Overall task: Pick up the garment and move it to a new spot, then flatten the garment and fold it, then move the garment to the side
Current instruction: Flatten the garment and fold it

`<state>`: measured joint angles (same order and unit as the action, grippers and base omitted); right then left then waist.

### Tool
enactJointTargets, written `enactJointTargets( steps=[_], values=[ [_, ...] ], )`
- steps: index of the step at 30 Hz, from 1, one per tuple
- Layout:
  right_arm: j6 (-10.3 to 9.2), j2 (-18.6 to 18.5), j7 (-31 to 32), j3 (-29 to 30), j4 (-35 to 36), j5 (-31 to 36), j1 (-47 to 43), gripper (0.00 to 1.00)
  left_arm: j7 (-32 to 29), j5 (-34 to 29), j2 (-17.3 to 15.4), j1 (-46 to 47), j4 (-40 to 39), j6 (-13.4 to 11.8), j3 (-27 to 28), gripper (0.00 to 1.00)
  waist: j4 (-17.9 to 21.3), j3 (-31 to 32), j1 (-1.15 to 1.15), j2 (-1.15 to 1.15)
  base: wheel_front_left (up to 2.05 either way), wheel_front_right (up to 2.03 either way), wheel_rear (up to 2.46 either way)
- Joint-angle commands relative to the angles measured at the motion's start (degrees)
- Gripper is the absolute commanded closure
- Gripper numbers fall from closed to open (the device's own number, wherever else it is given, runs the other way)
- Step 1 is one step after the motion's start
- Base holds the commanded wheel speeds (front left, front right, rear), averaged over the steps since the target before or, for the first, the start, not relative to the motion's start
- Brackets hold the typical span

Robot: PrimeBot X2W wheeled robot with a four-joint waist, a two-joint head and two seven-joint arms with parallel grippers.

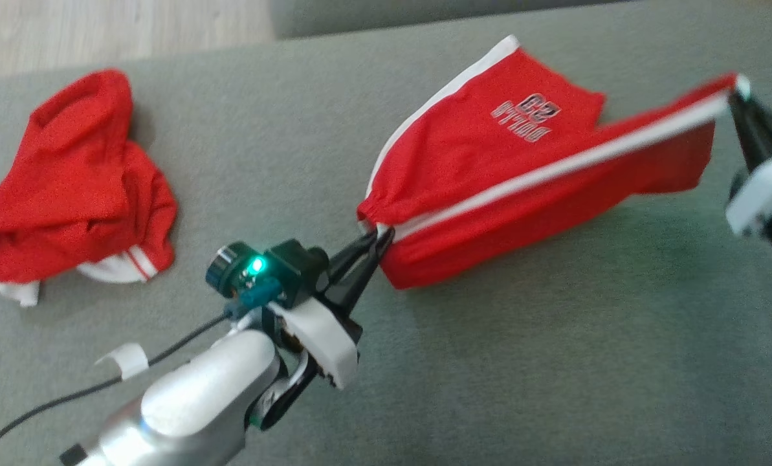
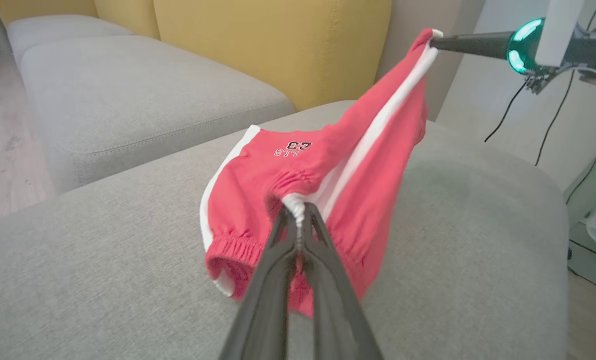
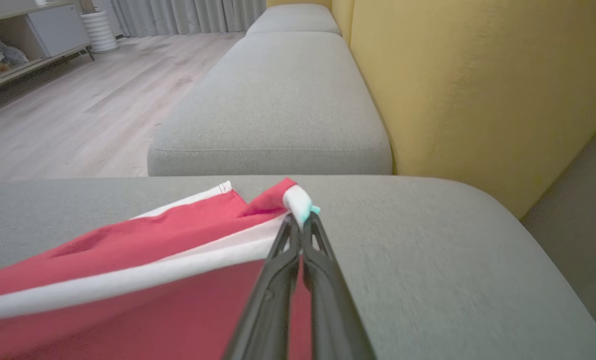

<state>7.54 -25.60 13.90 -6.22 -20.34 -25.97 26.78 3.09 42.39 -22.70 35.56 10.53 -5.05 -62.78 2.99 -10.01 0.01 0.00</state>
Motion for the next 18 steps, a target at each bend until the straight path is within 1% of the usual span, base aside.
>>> enactJointTargets(
  steps=[1,2,5,15,18],
  values=[
    [-0.05,-0.3,0.1,-0.3,0.9,1.1,3.3,1.00,0.1,0.1,-0.6,3.1,-0.7,-0.2,2.8,1.00,-2.7,-3.0,-0.01,0.00,0.00,0.00,0.00],
    [-0.05,0.5,0.2,-1.0,-1.1,2.3,6.5,1.00,0.0,0.1,0.0,4.4,0.2,0.0,3.2,1.00,-3.8,-4.5,-0.01,0.00,0.00,0.00,0.00],
    [-0.05,1.4,-0.1,-2.5,-5.1,4.0,11.6,1.00,-0.2,-0.1,1.1,6.6,1.8,0.5,3.4,1.00,-5.3,-6.7,-0.01,0.00,0.00,0.00,0.00],
    [-0.05,2.2,-4.4,-8.4,-20.0,8.5,25.6,1.00,-0.5,-1.1,5.8,13.5,7.6,2.6,3.1,1.00,-9.9,-12.8,-0.01,0.00,0.00,0.00,0.00],
    [-0.05,2.3,-6.7,-10.2,-25.3,9.3,29.8,1.00,-0.1,-1.1,7.3,15.2,9.0,3.8,3.0,1.00,-11.3,-14.8,-0.01,0.00,0.00,0.00,0.00]
  ],
)
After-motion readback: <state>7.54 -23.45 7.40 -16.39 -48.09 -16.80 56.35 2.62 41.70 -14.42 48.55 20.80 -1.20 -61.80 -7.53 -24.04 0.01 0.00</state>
